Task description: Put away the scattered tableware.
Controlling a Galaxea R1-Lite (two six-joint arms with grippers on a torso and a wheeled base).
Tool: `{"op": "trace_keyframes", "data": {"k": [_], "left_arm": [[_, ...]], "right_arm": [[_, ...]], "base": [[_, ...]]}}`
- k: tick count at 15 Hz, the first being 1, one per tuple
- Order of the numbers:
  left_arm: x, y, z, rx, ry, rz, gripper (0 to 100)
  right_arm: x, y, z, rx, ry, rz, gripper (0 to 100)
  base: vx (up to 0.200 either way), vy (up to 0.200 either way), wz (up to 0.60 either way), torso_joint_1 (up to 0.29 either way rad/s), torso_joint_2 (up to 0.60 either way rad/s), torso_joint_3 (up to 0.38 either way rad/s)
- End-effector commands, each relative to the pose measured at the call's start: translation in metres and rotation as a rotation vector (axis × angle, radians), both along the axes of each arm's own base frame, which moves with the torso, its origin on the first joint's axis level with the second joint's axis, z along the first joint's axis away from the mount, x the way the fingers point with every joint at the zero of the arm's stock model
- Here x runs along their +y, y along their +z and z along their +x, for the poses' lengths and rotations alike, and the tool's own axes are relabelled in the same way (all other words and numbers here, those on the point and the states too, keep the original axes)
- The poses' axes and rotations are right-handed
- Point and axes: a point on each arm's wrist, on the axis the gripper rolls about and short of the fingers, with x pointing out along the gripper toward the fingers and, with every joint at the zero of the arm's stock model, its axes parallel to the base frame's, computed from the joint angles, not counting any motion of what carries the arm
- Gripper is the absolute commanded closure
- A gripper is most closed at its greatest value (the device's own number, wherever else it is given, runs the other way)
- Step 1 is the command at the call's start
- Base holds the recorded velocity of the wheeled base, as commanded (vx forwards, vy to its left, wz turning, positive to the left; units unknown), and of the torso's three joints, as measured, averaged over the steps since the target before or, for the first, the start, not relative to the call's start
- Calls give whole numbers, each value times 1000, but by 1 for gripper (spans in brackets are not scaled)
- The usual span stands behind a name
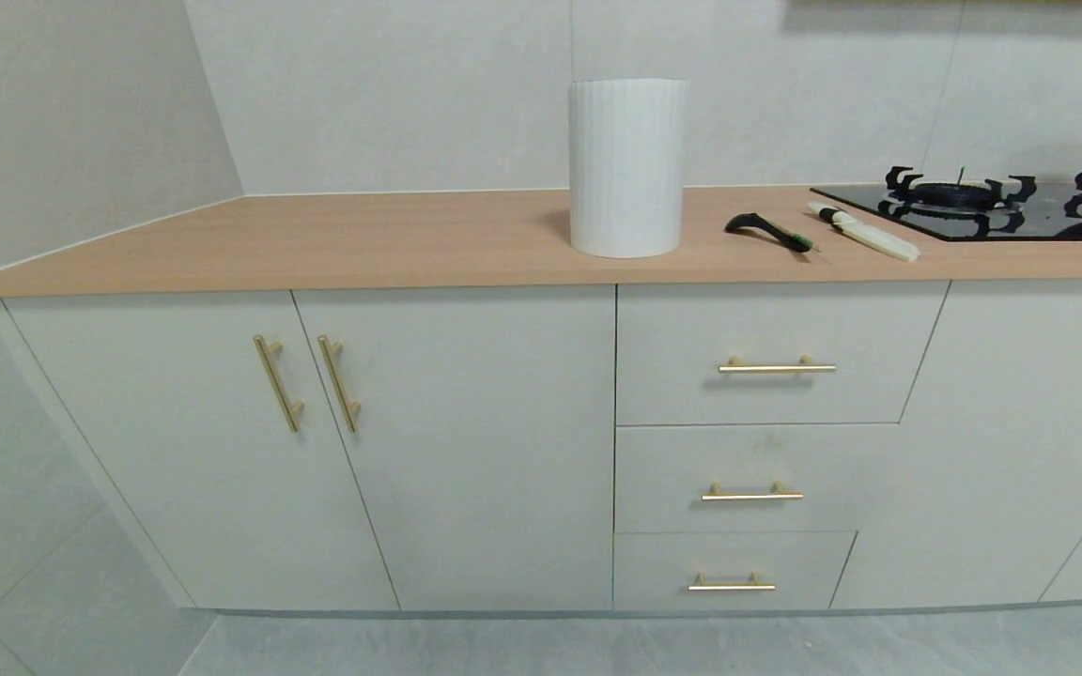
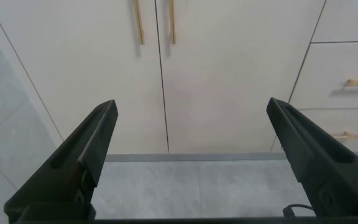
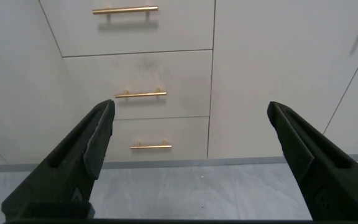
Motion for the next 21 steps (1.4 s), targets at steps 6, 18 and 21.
{"op": "trace_keyframes", "data": {"k": [6, 18, 21], "left_arm": [[0, 0, 0, 0, 0, 0, 0], [0, 0, 0, 0, 2, 0, 0], [0, 0, 0, 0, 2, 0, 0]], "right_arm": [[0, 0, 0, 1, 0, 0, 0], [0, 0, 0, 4, 10, -17, 0], [0, 0, 0, 3, 20, -27, 0]], "base": [[100, 0, 0, 0, 0, 4], [17, 0, 0, 0, 0, 0], [0, 0, 0, 0, 0, 0]]}}
